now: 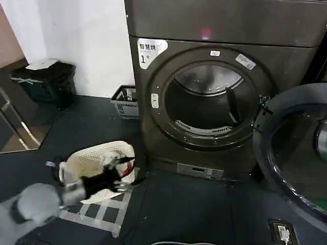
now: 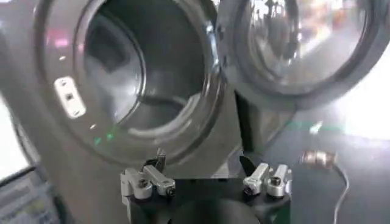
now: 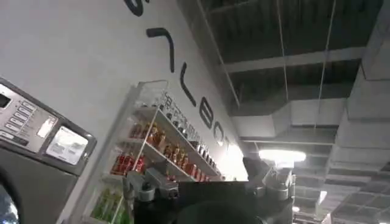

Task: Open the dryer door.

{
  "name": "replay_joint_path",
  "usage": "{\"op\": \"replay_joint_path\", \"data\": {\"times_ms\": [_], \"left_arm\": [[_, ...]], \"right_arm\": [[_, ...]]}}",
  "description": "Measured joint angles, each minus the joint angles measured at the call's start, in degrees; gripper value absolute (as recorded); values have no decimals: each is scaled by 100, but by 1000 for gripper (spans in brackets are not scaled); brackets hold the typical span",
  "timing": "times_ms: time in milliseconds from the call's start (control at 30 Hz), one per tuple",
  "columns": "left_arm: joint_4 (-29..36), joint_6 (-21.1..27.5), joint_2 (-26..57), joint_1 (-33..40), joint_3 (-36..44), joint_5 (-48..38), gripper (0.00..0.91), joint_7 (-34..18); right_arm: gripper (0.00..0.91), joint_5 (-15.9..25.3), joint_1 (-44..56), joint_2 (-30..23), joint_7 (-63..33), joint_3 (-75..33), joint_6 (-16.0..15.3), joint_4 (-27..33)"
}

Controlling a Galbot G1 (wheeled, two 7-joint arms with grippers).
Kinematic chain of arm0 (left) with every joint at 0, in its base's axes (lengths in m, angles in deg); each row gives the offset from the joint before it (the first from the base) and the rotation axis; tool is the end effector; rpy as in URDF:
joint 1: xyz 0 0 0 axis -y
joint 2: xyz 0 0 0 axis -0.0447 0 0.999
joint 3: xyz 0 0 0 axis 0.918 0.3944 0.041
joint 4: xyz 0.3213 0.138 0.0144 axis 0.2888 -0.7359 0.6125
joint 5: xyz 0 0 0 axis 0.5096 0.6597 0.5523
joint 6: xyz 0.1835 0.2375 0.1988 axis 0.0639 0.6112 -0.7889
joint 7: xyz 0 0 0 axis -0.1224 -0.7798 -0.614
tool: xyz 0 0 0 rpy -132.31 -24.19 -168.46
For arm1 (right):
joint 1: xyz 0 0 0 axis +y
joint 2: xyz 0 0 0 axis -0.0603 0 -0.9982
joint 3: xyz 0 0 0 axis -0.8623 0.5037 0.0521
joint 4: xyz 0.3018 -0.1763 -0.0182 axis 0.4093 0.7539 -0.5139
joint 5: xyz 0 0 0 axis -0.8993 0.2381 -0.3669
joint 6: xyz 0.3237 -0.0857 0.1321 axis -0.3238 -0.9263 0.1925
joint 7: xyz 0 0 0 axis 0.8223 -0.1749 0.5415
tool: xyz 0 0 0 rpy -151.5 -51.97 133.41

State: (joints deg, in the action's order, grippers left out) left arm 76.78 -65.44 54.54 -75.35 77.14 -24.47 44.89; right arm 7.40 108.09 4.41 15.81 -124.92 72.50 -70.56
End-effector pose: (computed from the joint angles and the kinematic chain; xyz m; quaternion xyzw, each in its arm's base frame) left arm 0.3019 0.1327 -0.1568 -0.4474 -0.8683 -0.1936 0.0917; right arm -0.0470 -0.4564 -0.0231 0.5648 0.7578 -0.2784 0.1708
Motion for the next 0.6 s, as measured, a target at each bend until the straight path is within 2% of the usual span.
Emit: {"op": "replay_joint_path", "data": {"times_ms": [200, 467, 600], "left_arm": [[-133, 388, 646, -158, -331, 285, 907, 250], [-217, 1470, 1163, -275, -658, 402, 907, 513], [-377, 1714, 1221, -316, -675, 729, 907, 653]], "right_arm": [[907, 65, -43, 67, 29, -3, 42, 73], [907, 130, -70, 102, 74, 14, 70, 96], [907, 174, -99, 97, 86, 69, 96, 117]]}}
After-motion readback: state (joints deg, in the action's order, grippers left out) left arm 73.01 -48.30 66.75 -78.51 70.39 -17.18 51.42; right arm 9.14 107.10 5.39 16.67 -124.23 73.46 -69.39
